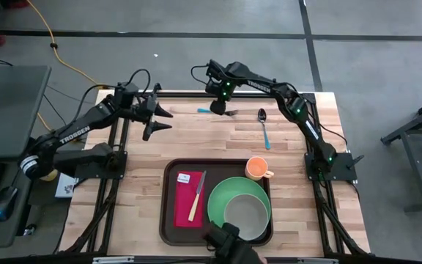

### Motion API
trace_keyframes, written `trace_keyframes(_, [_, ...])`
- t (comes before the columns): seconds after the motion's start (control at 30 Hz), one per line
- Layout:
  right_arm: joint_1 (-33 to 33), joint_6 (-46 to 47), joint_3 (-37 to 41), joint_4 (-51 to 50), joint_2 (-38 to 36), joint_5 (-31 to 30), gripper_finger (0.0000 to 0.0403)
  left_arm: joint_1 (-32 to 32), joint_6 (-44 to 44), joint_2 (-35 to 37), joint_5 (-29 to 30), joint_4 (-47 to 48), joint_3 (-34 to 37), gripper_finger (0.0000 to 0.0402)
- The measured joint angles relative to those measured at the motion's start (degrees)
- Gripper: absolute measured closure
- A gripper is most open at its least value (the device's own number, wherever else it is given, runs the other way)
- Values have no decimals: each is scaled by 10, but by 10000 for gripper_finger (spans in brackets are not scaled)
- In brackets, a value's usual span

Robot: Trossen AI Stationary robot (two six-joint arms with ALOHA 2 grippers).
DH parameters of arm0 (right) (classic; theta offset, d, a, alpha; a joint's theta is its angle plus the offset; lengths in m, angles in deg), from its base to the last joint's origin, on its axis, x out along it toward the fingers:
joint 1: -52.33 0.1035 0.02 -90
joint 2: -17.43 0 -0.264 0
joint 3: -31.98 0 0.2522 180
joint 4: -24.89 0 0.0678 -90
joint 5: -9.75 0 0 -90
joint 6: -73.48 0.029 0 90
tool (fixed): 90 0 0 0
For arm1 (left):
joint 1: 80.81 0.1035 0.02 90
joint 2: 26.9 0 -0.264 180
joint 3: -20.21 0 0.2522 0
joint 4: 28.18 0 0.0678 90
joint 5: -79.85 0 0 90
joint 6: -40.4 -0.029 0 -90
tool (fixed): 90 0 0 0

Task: Set up tray
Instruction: Adjust the brown tray

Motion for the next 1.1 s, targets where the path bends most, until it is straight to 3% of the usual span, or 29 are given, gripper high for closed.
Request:
trace_keyframes(0.2, [-6,26,-1,-5,13,24,208,-37,30,-1,26,-44,3,158])
trace_keyframes(0.5, [5,-65,-1,-118,32,-45,203,-68,48,-1,47,-51,3,158])
trace_keyframes(0.7, [9,-112,-1,-85,32,-85,198,-74,47,-1,67,-50,3,158])
trace_keyframes(1.0, [23,-207,-1,-46,32,-61,198,-74,46,-1,68,-48,3,158])
trace_keyframes(1.1, [31,-220,-1,-21,32,-87,198,-74,46,-1,68,-48,3,158])
